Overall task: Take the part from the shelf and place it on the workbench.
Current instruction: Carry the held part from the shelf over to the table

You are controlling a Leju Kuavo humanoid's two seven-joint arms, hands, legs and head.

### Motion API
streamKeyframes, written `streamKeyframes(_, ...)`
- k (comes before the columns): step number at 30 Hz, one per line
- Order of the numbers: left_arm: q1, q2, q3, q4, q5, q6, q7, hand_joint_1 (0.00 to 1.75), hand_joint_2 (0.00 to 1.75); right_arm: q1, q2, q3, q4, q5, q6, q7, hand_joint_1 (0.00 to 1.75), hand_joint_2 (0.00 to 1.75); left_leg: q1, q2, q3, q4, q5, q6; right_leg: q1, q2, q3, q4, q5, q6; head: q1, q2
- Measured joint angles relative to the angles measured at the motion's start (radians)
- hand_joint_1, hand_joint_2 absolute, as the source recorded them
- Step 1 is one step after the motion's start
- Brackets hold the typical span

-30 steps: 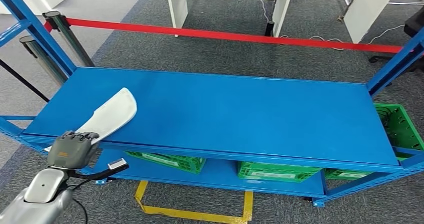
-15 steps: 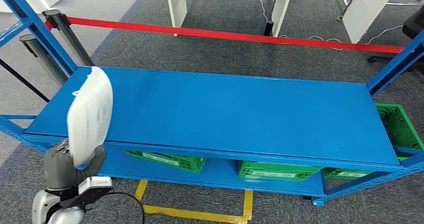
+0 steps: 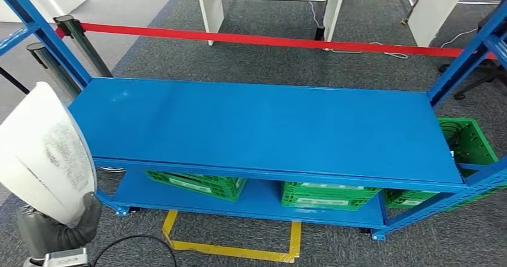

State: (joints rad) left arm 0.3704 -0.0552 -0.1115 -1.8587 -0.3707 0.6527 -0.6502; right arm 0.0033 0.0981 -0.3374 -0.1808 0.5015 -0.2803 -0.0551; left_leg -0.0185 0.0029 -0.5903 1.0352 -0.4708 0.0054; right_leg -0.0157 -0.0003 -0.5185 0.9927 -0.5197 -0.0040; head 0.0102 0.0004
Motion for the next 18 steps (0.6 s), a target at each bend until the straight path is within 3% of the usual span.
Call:
streamKeyframes(3,0.006,-0.005,0.007,-0.009,0.001,-0.002,-0.001,1.75,1.75,-0.001,0.003,-0.002,0.000,0.002,0.000,0.000,0.00,1.75,0.010,-0.001,-0.047,0.164,-0.136,-0.021,-0.002,-0.005,-0.025,0.000,0.027,-0.011,-0.006,0.000)
streamKeyframes(4,0.008,-0.007,0.009,-0.010,0.000,-0.002,-0.001,1.75,1.75,-0.001,0.004,-0.002,0.000,0.004,-0.002,0.002,0.00,1.75,0.014,-0.001,-0.056,0.220,-0.165,-0.025,-0.002,-0.006,-0.035,0.002,0.037,-0.011,-0.007,0.000)
streamKeyframes(5,0.011,-0.008,0.012,-0.011,-0.001,0.001,-0.001,1.75,1.75,-0.001,0.004,-0.002,0.000,0.009,-0.008,0.006,0.00,1.75,0.018,-0.001,-0.051,0.247,-0.173,-0.029,-0.002,-0.007,-0.048,0.004,0.046,-0.009,-0.007,0.000)
streamKeyframes(6,0.017,-0.011,0.018,-0.013,-0.003,0.005,-0.001,1.75,1.75,-0.002,0.005,-0.002,0.000,0.017,-0.017,0.013,0.00,1.75,0.021,-0.001,-0.028,0.234,-0.161,-0.031,-0.002,-0.008,-0.060,0.006,0.054,-0.007,-0.007,0.000)
streamKeyframes(7,0.025,-0.016,0.027,-0.018,-0.005,0.008,-0.002,1.75,1.75,-0.002,0.006,-0.002,0.000,0.025,-0.026,0.021,0.00,1.75,0.024,-0.001,0.013,0.183,-0.134,-0.031,-0.002,-0.007,-0.072,0.008,0.061,-0.005,-0.007,0.000)
streamKeyframes(9,0.046,-0.030,0.058,-0.032,0.002,-0.005,-0.013,1.75,1.75,-0.003,0.010,-0.003,0.000,0.026,-0.010,0.024,0.00,1.75,0.026,-0.002,0.114,0.026,-0.093,-0.029,-0.002,-0.004,-0.089,0.013,0.075,0.003,-0.007,0.000)
streamKeyframes(11,0.064,-0.054,0.109,-0.045,0.016,-0.052,-0.032,1.75,1.75,-0.004,0.012,-0.006,0.000,0.005,0.062,-0.007,0.00,1.75,0.022,-0.004,0.163,-0.064,-0.083,-0.021,-0.001,-0.002,-0.096,0.013,0.092,0.017,-0.007,0.000)
streamKeyframes(13,0.077,-0.083,0.167,-0.058,0.021,-0.101,-0.045,1.75,1.75,-0.004,0.018,-0.010,0.000,-0.002,0.109,-0.042,0.00,1.75,0.018,-0.005,0.153,-0.071,-0.073,-0.008,-0.001,-0.002,-0.099,0.006,0.111,0.032,-0.008,0.000)
streamKeyframes(14,0.081,-0.097,0.193,-0.066,0.021,-0.118,-0.047,1.75,1.75,-0.003,0.020,-0.011,0.000,0.000,0.113,-0.047,0.00,1.75,0.019,-0.003,0.144,-0.073,-0.065,0.000,-0.002,-0.002,-0.104,0.007,0.109,0.037,-0.009,0.000)
streamKeyframes(15,0.083,-0.110,0.216,-0.073,0.021,-0.132,-0.049,1.75,1.75,-0.003,0.023,-0.012,0.001,0.000,0.116,-0.045,0.00,1.75,0.019,-0.001,0.133,-0.075,-0.053,0.010,-0.003,-0.001,-0.113,0.020,0.089,0.041,-0.008,0.000)
streamKeyframes(16,0.084,-0.123,0.235,-0.079,0.021,-0.143,-0.049,1.75,1.75,-0.003,0.024,-0.015,0.001,-0.003,0.120,-0.040,0.00,1.75,0.020,0.001,0.119,-0.078,-0.040,0.019,-0.004,-0.001,-0.127,0.053,0.050,0.044,-0.006,0.000)
streamKeyframes(18,0.086,-0.144,0.266,-0.085,0.020,-0.155,-0.050,1.75,1.75,-0.003,0.026,-0.023,0.002,-0.012,0.126,-0.033,0.00,1.75,0.016,0.002,0.091,-0.077,-0.016,0.030,-0.004,-0.001,-0.161,0.174,-0.055,0.047,-0.002,0.000)
